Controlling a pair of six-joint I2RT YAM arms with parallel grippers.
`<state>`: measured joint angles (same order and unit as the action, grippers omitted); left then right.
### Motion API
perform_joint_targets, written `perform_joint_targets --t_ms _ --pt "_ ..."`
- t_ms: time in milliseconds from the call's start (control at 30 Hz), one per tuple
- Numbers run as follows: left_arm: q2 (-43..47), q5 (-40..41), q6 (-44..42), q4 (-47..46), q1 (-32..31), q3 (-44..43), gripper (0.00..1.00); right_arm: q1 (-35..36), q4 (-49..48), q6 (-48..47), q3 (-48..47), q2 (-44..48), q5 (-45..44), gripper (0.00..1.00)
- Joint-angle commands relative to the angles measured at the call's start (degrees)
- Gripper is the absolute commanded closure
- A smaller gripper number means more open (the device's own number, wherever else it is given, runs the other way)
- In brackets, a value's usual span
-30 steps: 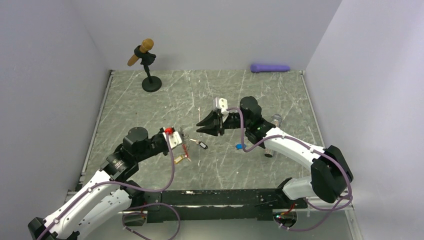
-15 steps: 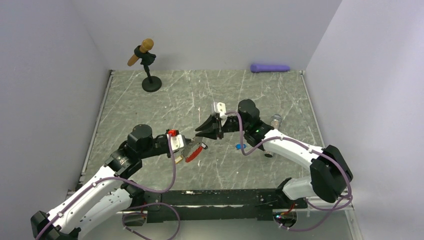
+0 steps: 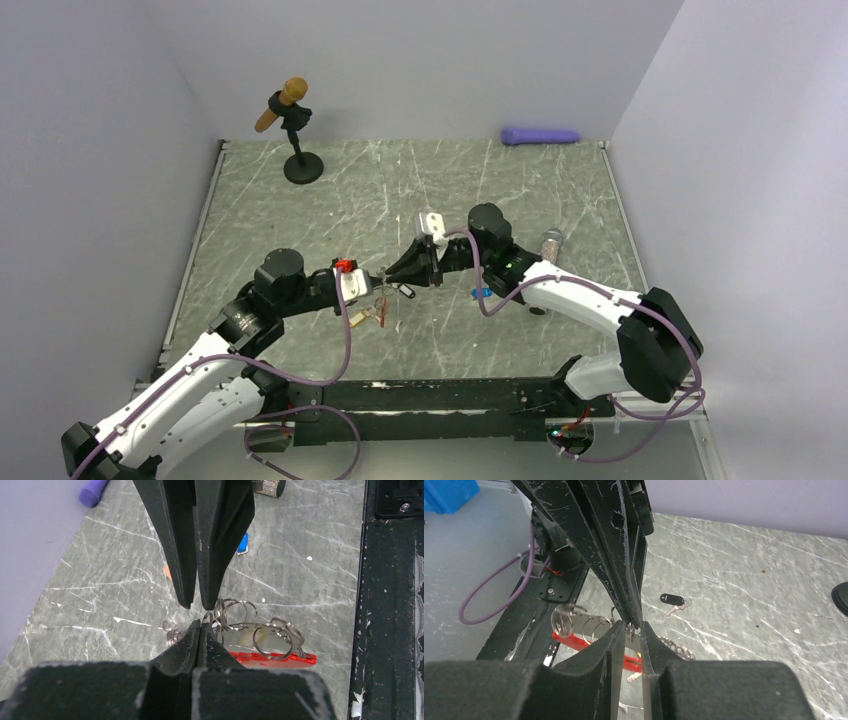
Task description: Put the keys on the keyring
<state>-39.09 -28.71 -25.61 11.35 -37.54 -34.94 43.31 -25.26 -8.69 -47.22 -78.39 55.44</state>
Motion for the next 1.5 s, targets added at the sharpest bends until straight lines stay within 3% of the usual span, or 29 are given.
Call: perform_joint_targets --t_ms 0,333,1033,1167,1333,1467 --pt "1.18 -2.13 0.83 -3.44 0.24 -1.01 1.0 1.19 1.11 -2.73 -1.27 -0.75 -0.25 0.79" --pt "2.29 -1.79 1.61 -3.63 0.19 -0.48 1.0 1.56 3.96 -5.42 -2.26 -1.58 -1.18 0.8" --pt "0.95 -1.83 2.4 -3.53 0.23 -1.1 1.0 2.18 0.29 -3.77 -2.88 -1.35 0.36 0.81" --pt "0.77 -1.56 2.4 -3.45 0.2 -1.2 1.0 2.47 0.49 -4.17 -2.92 -1.24 0.78 0.86" --pt "0.54 -1.2 2.49 -3.18 0.21 -1.36 1.0 2.57 1.87 -5.51 -3.33 -1.16 1.42 1.0" --pt "0.87 -0.29 2.96 -3.3 0.2 -1.21 1.0 2.62 2.66 -6.61 -3.35 -0.52 1.19 1.0"
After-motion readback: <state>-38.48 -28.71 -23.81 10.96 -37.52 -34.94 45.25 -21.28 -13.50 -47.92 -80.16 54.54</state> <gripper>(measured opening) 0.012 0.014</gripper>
